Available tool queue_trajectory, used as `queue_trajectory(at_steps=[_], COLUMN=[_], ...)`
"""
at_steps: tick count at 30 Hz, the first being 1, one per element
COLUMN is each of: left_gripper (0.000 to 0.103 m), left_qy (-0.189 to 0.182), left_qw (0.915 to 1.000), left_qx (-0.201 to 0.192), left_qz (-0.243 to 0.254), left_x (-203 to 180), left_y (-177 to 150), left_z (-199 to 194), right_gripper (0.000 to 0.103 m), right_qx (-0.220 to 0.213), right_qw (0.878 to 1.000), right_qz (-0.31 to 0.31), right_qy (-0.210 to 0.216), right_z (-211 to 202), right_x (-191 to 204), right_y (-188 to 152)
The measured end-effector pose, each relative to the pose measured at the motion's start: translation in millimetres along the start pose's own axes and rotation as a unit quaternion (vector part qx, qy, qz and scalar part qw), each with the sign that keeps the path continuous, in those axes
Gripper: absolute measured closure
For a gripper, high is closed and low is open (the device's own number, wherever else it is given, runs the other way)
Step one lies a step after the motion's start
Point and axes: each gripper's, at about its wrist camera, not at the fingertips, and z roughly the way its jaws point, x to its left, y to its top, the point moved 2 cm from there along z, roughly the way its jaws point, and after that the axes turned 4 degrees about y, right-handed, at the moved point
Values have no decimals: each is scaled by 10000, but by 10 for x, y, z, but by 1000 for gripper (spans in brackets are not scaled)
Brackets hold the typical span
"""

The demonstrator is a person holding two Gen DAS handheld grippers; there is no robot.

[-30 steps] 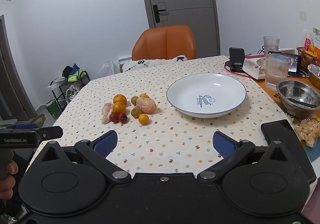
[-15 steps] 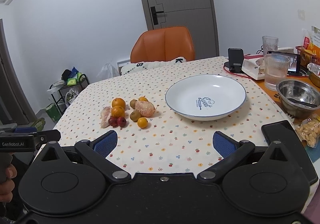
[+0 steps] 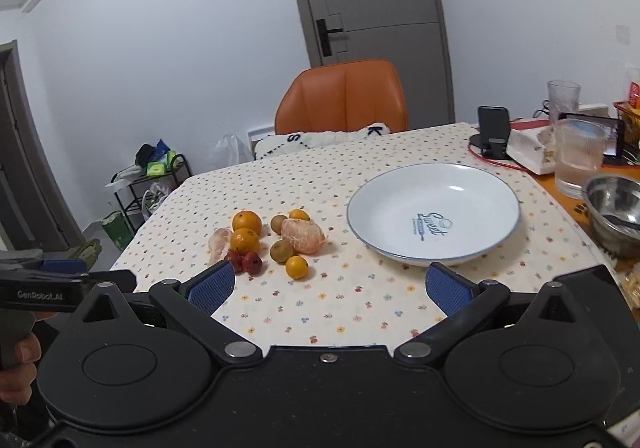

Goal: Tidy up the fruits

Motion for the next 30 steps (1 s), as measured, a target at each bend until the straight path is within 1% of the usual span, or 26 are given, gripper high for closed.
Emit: queue_trajectory(at_steps=[6, 10, 14, 18, 19, 22, 24, 25, 27, 30], left_gripper=[0, 2, 3, 15, 16, 26, 39, 41, 51, 58], left_qy=[-173, -347, -389, -482, -492, -540, -582, -612, -691, -796], left_qw=[9998, 9993, 9991, 9986, 9985, 9980, 9974, 9970, 9962, 9952], left_qx=[10, -20, -107, 25, 62, 181, 280, 326, 394, 445], left_qz=[-107, -123, -113, -233, -245, -279, -314, -333, -358, -354], left_x=[23, -16, -66, -87, -95, -114, -131, -141, -164, -216], left_y=[34, 63, 96, 102, 100, 90, 86, 84, 87, 96], left_z=[161, 264, 380, 553, 597, 725, 803, 837, 896, 975], right_gripper=[0, 2, 14, 26, 27, 32, 37, 39, 44, 47], right_qx=[135, 77, 147, 287, 330, 448, 527, 573, 665, 733], right_qw=[9998, 9996, 9992, 9985, 9982, 9973, 9965, 9960, 9947, 9933], right_qz=[-52, -154, -142, -12, 19, 91, 137, 156, 190, 211], right_qy=[148, 230, 346, 468, 498, 572, 638, 675, 758, 864], right_z=[201, 296, 435, 588, 628, 749, 827, 869, 947, 1040], right_x=[-23, -32, -51, -108, -123, -156, -171, -175, -174, -169], right_y=[1, -15, 14, 19, 18, 5, -8, -14, -22, -23])
